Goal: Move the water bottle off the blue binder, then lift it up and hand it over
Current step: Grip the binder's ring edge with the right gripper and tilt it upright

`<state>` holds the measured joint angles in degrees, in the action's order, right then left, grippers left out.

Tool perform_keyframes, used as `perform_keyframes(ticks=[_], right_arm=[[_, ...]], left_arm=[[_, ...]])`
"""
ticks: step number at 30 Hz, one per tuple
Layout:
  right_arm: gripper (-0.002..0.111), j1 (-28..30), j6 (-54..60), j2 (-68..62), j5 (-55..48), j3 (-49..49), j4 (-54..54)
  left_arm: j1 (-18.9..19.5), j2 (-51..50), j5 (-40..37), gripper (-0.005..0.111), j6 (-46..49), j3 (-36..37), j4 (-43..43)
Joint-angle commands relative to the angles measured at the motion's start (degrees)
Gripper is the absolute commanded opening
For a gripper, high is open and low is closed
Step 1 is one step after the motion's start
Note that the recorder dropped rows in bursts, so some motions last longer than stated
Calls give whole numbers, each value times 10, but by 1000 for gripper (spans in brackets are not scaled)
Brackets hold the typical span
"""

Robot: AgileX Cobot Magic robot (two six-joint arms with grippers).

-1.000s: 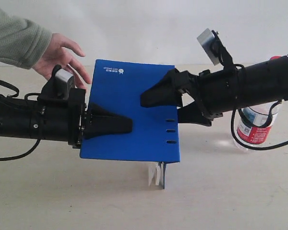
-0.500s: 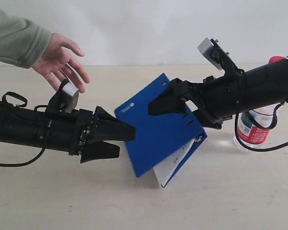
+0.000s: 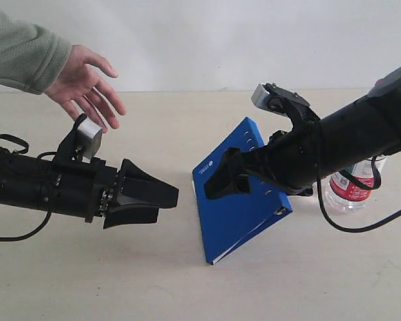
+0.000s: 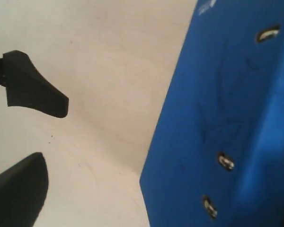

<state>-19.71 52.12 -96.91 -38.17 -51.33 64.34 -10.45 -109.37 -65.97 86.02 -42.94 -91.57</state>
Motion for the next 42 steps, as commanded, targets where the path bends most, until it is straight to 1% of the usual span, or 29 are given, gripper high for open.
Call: perform_keyframes(ticks=[1,4,6,8,10,11,13,14,16,19,21,22,23,26,27,28,35,38,42], right_arm=[[105,-3,-17,2,-2,-3,-20],[105,-3,-11,-3,-3,-1,-21],[105,-9,-11,-18,-8,-1,-17],[105,-21,-11,-37,-8,-1,-11],[105,-31,-7,-56,-8,-9,-7],[105,-31,-7,-56,-10,-12,-4],[105,-31,-7,-56,-10,-23,8],[105,-31,-2,-57,-3,-27,40],[105,-31,40,-63,6,-27,90],[105,-31,77,-82,0,-32,148],[103,-31,88,-103,-18,-42,150],[100,-31,95,-112,-28,-46,151],[95,-31,110,-118,-37,-49,149],[95,-31,130,-113,-35,-49,177],[95,-31,146,-110,-37,-49,177],[95,-31,167,-110,-39,-49,177],[95,-31,184,-110,-38,-49,179],[95,-31,197,-110,-25,-49,206],[95,-31,223,-110,-45,-49,219]], left_arm=[[5,1,19,109,54,24,-34],[12,1,20,109,113,39,-63],[12,-3,39,109,139,45,-84],[12,-9,82,109,137,39,-84],[12,-31,141,108,105,18,-84],[13,-37,143,108,99,11,-84],[13,-56,111,105,85,-14,-84],[13,-73,76,101,80,-29,-84],[13,-97,29,90,80,-40,-84],[13,-129,-32,66,80,-51,-84],[13,-150,-40,48,80,-54,-84],[13,-157,-40,41,82,-54,-84],[13,-161,-40,30,88,-54,-84],[13,-161,-40,17,96,-54,-84],[13,-161,-40,14,96,-54,-84],[13,-161,-40,14,96,-54,-84],[13,-161,-40,14,96,-54,-84],[13,-161,-40,14,96,-54,-84],[13,-161,-40,14,99,-54,-84]])
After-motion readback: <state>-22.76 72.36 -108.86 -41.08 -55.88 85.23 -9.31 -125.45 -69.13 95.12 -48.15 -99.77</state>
